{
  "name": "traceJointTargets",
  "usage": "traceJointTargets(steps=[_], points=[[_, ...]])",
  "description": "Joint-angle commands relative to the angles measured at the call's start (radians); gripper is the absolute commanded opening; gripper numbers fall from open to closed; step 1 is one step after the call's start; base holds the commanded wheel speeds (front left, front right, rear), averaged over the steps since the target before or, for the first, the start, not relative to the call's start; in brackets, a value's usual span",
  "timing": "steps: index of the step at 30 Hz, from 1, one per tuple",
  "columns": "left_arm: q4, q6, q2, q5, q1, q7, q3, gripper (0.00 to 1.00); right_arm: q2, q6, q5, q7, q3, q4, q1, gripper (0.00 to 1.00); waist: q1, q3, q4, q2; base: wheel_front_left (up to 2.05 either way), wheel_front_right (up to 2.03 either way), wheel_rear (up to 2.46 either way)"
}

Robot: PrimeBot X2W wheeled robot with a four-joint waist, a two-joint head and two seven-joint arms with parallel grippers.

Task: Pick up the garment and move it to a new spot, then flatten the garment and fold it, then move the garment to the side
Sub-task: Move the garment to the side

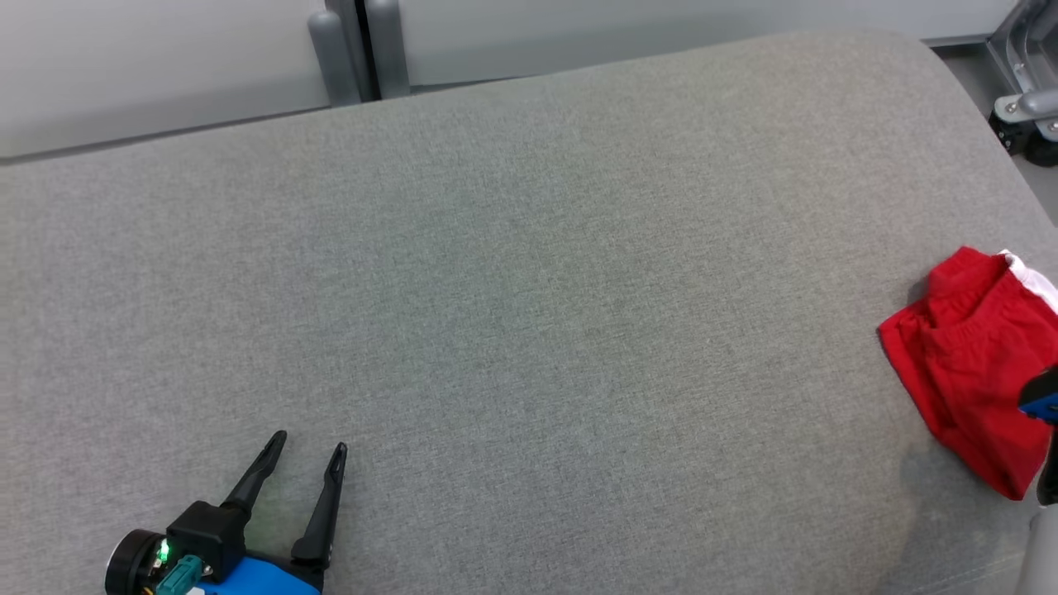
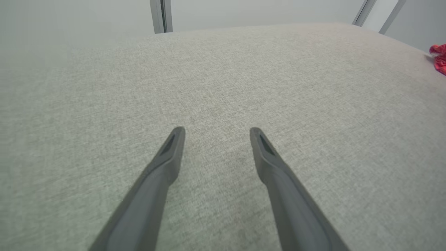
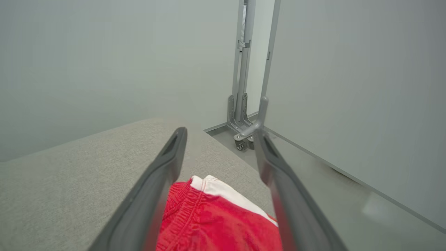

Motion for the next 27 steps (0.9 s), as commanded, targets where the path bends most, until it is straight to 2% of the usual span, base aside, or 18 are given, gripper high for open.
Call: traceJointTargets(steps=[1,7,12,20,27], points=[[0.004,0.003,-0.006,0.004,-0.010,0.000,0.008,1.00,-0.001,0.000,0.031,0.000,0.023,-0.022,0.015,1.00,0.0000,-0.012,-0.002,0.0000,0.00,0.00,0.00],[0.035,0.003,-0.055,0.023,-0.025,0.000,0.084,1.00,-0.002,0.000,0.158,0.000,0.285,-0.135,0.110,1.00,0.0000,-0.056,0.030,0.0000,0.00,0.00,0.00],[0.069,0.003,-0.103,0.054,-0.038,0.000,0.175,1.00,-0.001,0.000,0.219,0.000,0.452,-0.186,0.191,1.00,0.0000,-0.094,0.086,0.0000,0.00,0.00,0.00],[0.120,0.003,-0.151,0.109,-0.036,-0.001,0.281,1.00,-0.003,0.000,0.248,0.000,0.589,-0.139,0.290,1.00,0.0000,-0.150,0.174,0.0000,0.00,0.00,0.00],[0.149,0.003,-0.189,0.156,-0.020,-0.001,0.350,1.00,-0.003,0.000,0.246,0.000,0.678,-0.114,0.340,1.00,0.0000,-0.198,0.208,0.0000,0.00,0.00,0.00]])
